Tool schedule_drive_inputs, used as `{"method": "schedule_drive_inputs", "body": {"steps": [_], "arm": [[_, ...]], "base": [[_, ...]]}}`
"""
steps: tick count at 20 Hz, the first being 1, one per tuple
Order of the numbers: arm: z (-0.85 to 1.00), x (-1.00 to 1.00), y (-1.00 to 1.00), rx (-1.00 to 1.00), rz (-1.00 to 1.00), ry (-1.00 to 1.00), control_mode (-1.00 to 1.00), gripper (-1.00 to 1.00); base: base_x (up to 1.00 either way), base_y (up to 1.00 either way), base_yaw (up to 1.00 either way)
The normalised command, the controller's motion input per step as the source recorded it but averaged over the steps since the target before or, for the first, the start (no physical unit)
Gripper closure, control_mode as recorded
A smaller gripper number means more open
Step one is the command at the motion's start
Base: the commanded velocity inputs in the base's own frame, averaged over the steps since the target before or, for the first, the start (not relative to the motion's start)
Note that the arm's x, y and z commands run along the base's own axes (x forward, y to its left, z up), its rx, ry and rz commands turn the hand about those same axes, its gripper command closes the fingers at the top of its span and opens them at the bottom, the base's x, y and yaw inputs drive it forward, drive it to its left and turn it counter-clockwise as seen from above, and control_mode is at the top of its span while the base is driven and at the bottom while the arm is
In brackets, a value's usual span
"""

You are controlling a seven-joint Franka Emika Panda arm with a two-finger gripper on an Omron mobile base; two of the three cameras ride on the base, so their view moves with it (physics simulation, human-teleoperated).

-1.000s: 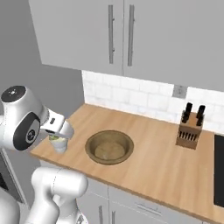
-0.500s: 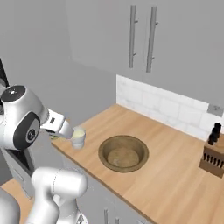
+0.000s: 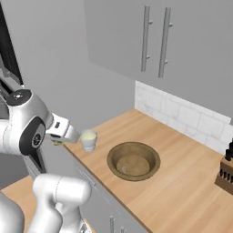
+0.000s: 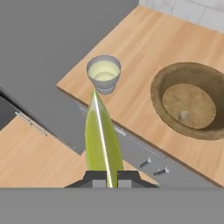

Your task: Grab a lemon wedge from the fridge and one ice cube from the ice bowl, and put them in the glass of lemonade.

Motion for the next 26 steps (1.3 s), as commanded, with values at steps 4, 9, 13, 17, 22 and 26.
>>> {"method": "schedule_drive_inputs", "body": {"steps": [4,9,13,17,22,26], "arm": [[-0.08,0.27,-0.01,0.0,0.06,0.02,-1.0,1.0],[0.0,0.21,0.0,0.0,0.0,0.0,-1.0,1.0],[-0.13,0.49,-0.07,0.0,0.0,0.0,-1.0,1.0],[-0.21,0.65,-0.06,0.0,0.0,0.0,-1.0,1.0],[-0.39,0.59,0.0,0.0,0.01,0.03,-1.0,1.0],[-0.54,0.61,0.0,0.0,0.02,0.1,-1.0,1.0]], "base": [[0.0,0.0,0.0],[0.0,0.0,0.0],[0.0,0.0,0.0],[0.0,0.0,0.0],[0.0,0.0,0.0],[0.0,0.0,0.0]]}}
